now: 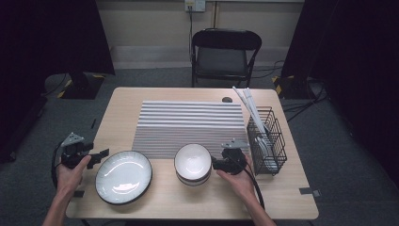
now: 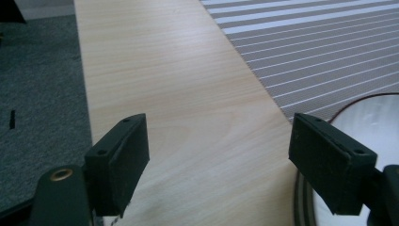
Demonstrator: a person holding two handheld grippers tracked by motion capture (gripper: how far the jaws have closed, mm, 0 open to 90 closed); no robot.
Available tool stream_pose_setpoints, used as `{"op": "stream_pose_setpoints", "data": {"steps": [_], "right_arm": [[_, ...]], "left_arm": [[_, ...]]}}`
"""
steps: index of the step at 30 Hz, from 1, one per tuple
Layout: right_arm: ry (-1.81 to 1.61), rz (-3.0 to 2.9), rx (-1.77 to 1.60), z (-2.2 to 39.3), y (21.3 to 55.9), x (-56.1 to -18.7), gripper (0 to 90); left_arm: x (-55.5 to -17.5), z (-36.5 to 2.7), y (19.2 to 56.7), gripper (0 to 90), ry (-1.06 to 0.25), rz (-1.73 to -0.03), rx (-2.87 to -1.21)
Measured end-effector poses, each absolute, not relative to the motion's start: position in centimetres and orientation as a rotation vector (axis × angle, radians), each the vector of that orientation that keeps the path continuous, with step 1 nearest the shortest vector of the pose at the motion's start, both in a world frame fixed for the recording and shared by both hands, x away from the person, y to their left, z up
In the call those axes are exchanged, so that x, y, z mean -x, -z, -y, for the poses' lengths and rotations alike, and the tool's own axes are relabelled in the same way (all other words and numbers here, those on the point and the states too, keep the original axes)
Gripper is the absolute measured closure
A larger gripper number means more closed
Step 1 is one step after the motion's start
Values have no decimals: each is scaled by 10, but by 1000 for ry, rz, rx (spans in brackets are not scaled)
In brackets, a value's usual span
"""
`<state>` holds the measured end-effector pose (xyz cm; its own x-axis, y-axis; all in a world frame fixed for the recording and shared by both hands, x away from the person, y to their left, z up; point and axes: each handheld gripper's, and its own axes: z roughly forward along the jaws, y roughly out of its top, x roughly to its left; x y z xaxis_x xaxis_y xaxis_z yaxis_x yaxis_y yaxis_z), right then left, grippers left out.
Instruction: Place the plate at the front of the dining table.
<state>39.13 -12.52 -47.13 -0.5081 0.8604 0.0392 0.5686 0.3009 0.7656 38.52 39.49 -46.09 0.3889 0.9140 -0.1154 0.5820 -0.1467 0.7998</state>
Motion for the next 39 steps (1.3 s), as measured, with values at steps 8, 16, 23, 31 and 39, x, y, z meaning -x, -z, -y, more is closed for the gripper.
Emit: {"op": "stream_pose_setpoints", "data": {"steps": [8,16,23,31,39], "right_arm": [[-1076,-2194,-1251,125,449,-396,344],[-1095,-2184,-1231,120,439,-398,356],[-1108,-2170,-1244,121,427,-400,376],[-1134,-2137,-1241,115,410,-400,348],[-1198,-2135,-1226,106,394,-399,347]], "left_arm": [[-376,-389,449,267,-435,-1238,-1834],[-365,-386,445,287,-399,-1196,-1833],[-354,-383,438,279,-368,-1159,-1815],[-346,-378,431,267,-335,-1119,-1826],[-340,-369,427,267,-350,-1099,-1845]]}}
